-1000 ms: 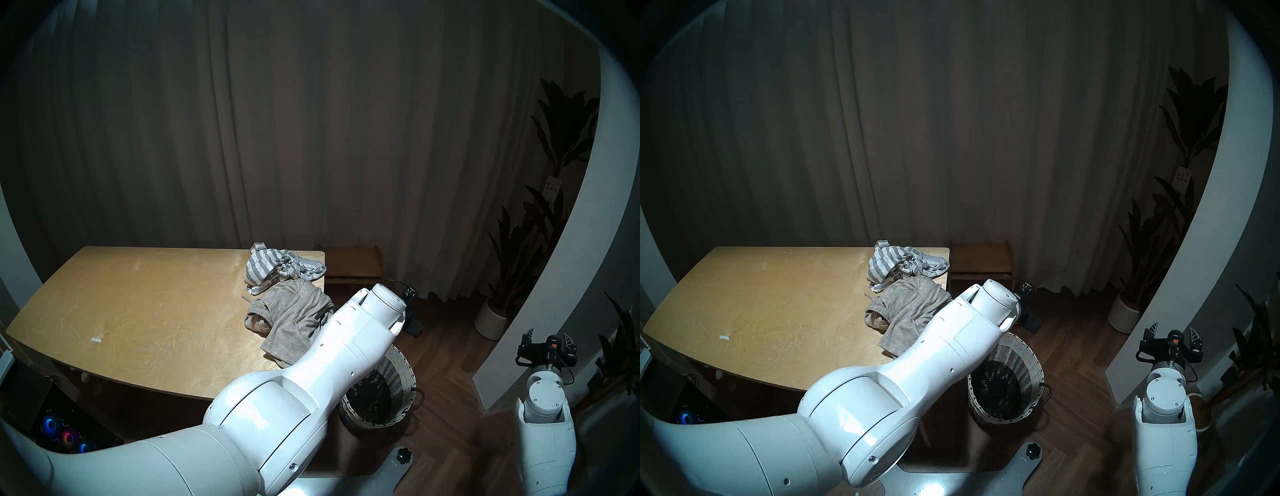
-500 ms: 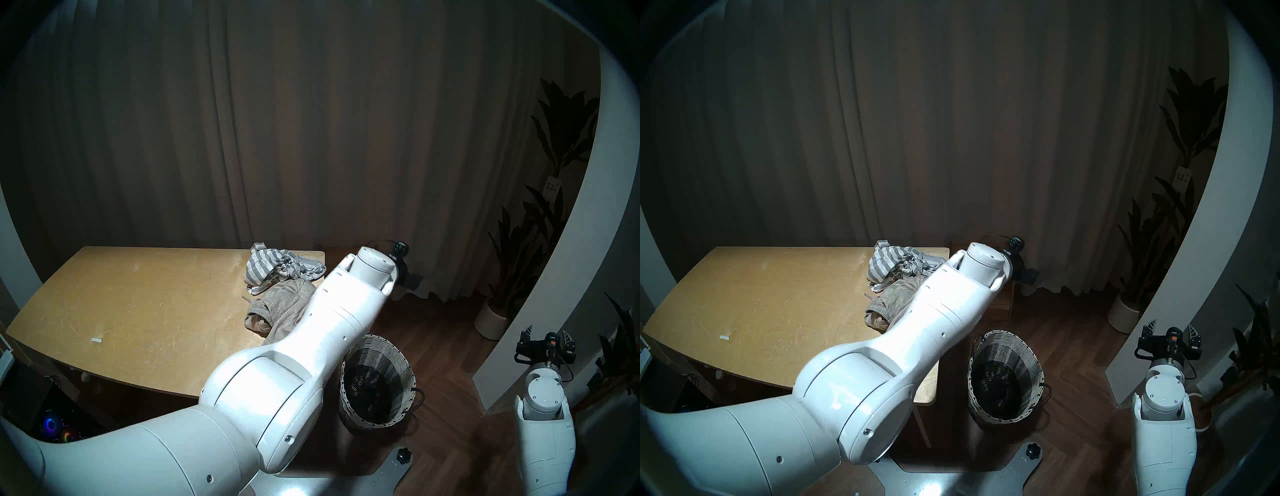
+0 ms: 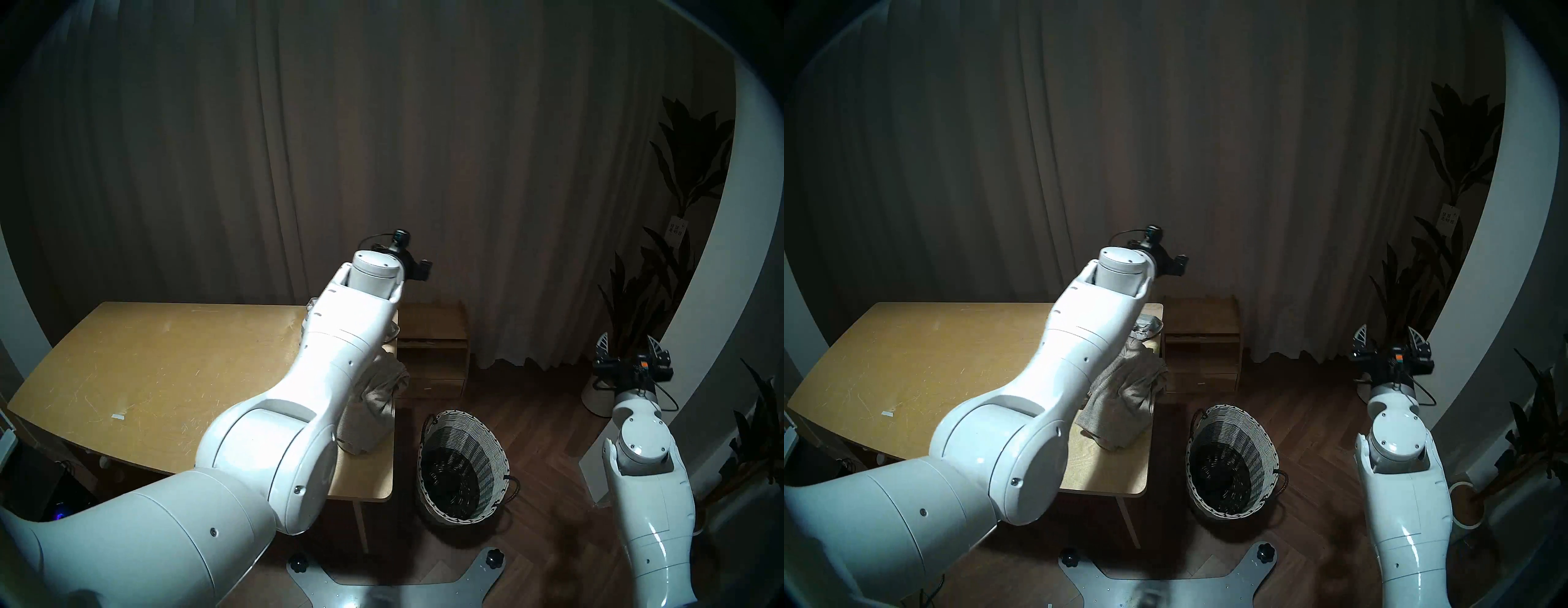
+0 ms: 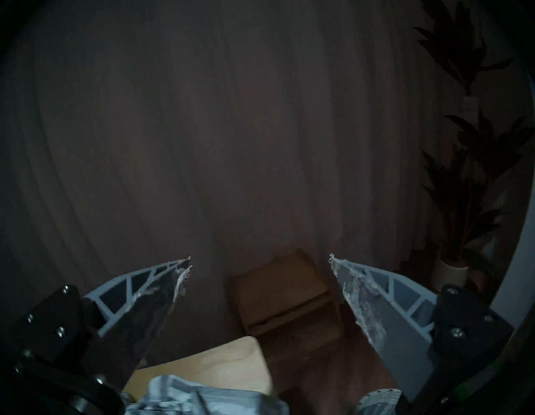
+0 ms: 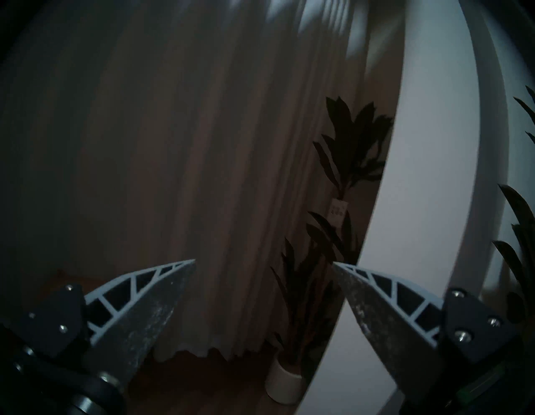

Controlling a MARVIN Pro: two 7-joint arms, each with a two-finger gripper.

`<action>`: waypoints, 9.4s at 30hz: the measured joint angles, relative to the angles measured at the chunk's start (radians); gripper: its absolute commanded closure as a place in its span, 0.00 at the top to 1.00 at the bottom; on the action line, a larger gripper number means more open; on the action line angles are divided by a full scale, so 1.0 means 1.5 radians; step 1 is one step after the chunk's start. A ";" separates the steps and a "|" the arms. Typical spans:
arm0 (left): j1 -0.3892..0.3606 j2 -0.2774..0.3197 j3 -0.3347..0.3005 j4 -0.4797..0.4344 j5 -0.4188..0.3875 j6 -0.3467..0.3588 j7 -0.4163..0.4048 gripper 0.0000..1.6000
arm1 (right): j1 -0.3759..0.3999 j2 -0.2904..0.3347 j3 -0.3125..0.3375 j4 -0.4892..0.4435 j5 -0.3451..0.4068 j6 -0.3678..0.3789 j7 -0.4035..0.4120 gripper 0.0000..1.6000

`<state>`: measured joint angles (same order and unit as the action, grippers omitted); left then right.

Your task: Toss clothes into the laundry hamper

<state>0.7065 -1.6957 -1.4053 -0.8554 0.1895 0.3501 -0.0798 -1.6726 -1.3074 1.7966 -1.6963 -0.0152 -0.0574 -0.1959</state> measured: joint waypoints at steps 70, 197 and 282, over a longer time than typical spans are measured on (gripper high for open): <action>0.461 0.196 -0.237 -0.452 -0.092 -0.144 -0.051 1.00 | 0.159 -0.065 -0.519 0.162 -0.198 -0.011 0.295 1.00; 0.586 0.185 -0.265 -0.653 -0.197 -0.120 -0.112 1.00 | 0.314 -0.121 -0.180 0.579 0.011 0.036 0.055 0.00; 0.314 0.197 -0.026 -0.265 -0.070 -0.033 -0.132 1.00 | 0.178 0.034 0.058 0.455 0.063 -0.043 -0.095 1.00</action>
<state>1.1775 -1.4008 -1.4447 -1.2534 0.0846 0.3010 -0.2783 -1.4056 -1.2558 1.8837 -1.0138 0.0786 -0.1220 -0.3388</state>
